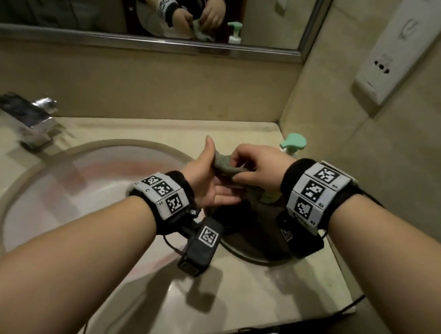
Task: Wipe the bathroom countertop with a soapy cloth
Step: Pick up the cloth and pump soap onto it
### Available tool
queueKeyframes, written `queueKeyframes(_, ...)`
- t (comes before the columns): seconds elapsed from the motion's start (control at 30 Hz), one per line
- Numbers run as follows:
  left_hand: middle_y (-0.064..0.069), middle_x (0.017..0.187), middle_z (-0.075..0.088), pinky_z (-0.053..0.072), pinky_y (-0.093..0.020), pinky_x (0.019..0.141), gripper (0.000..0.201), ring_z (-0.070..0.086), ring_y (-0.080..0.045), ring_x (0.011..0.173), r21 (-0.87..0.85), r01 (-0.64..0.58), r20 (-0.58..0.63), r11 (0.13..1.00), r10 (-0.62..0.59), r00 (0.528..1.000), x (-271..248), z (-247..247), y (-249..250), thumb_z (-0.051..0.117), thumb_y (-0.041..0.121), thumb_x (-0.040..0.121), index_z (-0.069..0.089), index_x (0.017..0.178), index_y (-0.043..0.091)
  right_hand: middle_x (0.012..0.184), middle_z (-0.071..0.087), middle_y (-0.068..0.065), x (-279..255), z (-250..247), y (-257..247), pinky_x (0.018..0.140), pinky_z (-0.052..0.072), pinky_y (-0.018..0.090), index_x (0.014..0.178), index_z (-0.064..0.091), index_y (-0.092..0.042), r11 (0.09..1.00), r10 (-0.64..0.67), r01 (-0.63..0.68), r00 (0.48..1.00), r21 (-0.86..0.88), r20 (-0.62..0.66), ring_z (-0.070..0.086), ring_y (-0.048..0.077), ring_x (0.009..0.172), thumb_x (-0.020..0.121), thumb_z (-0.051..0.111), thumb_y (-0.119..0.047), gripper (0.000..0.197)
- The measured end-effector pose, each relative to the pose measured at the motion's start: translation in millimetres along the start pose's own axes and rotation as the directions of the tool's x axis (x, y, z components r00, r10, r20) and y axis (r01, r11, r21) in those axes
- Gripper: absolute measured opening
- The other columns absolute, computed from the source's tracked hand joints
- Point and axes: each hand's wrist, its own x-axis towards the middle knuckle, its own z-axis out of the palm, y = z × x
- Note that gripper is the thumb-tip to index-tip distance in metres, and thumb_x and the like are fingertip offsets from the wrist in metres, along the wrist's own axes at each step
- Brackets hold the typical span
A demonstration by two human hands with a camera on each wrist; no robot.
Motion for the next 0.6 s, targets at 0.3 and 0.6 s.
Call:
queueKeyframes(0.3,-0.016,0.111,0.062,0.047,-0.044,0.083,0.033,0.059,-0.029,0.099,-0.345,-0.166,-0.056,0.924,0.156,0.986,0,6,15,0.034,0.021,0.098,0.050,0.122,0.005,0.114,0.065,-0.003,-7,-42,15,0.071,0.048,0.013,0.122,0.057,-0.017,0.955,0.151,-0.062,0.944,0.291,-0.293,0.061,0.012,0.096,0.097,0.046,-0.017,0.028)
queueKeyframes(0.6,-0.018,0.107,0.062,0.046,-0.046,0.083,0.038,0.059,-0.030,0.100,-0.395,-0.116,0.013,0.911,0.132,0.991,26,38,13,0.031,0.019,0.095,0.047,0.123,0.001,0.132,0.055,0.014,30,-43,66,0.100,0.043,0.036,0.132,0.049,-0.009,0.884,0.467,-0.459,0.861,0.086,-0.201,0.053,0.029,0.119,0.101,0.029,-0.026,0.041)
